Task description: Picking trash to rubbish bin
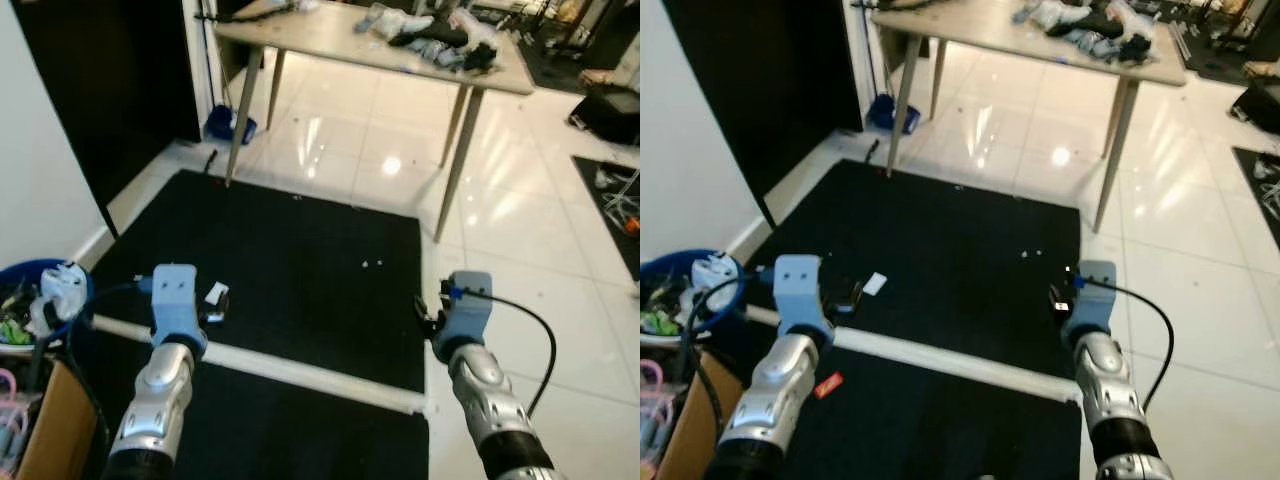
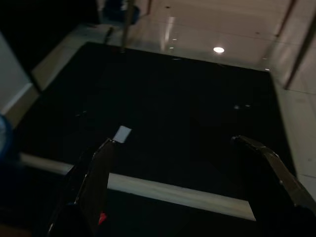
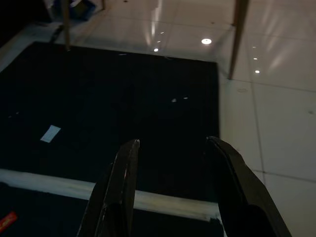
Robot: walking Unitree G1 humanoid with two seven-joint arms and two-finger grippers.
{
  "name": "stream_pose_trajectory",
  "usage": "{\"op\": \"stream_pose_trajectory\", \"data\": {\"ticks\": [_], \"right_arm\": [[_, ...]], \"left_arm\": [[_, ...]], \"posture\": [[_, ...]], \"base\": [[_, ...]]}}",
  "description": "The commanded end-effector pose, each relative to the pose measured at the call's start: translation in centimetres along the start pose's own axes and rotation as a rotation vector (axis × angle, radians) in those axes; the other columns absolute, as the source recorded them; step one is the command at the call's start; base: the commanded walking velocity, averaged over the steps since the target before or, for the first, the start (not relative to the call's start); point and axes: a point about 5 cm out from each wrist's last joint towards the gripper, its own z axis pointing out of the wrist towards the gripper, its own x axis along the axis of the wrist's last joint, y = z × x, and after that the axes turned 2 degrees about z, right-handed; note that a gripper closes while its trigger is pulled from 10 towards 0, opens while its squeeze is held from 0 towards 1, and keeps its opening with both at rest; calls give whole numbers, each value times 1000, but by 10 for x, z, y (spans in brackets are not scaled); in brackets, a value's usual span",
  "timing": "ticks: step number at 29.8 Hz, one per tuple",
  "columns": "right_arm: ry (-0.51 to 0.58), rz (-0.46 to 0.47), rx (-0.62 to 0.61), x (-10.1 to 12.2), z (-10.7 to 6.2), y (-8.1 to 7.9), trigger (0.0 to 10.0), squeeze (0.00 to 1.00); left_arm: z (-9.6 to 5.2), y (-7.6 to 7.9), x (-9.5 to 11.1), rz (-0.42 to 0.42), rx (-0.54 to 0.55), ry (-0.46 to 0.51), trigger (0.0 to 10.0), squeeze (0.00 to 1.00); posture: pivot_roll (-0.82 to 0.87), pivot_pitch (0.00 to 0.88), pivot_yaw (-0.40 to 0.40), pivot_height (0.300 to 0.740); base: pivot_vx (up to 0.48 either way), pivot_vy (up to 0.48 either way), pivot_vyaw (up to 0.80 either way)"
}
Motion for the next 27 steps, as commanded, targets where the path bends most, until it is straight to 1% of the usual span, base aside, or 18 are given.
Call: {"op": "stream_pose_trajectory", "data": {"ticks": [1,5,9,13,18,22,23,27], "right_arm": [[-35,14,-20,-11,-5,3,10000,0],[-37,16,-24,-12,-6,4,10000,0],[-41,20,-34,-14,-7,5,10000,0],[-41,22,-39,-14,-6,5,10000,0],[-41,34,-42,-15,-6,4,10000,0],[-51,21,-29,-16,-6,2,10000,0],[-52,18,-26,-16,-5,1,10000,0],[-53,20,-21,-16,-5,-1,10000,0]], "left_arm": [[0,3,-4,6,-19,-20,10000,0],[1,3,-2,3,-16,-12,10000,0],[3,4,1,-24,-21,-7,10000,0],[3,4,3,-4,-17,7,10000,0],[3,4,4,-9,-20,8,10000,0],[5,4,9,0,-28,39,10000,0],[6,4,9,12,-30,34,10000,0],[7,4,9,17,-28,29,10000,0]], "posture": [[41,120,-37,740],[41,120,-35,740],[40,118,-28,740],[41,116,-26,740],[42,113,-23,740],[41,111,-21,740],[42,111,-18,740],[41,111,-15,740]], "base": [[0,0,-738],[0,0,-738],[0,0,-731],[0,0,-734],[0,0,-731],[0,0,0],[0,0,0],[0,0,0]]}}
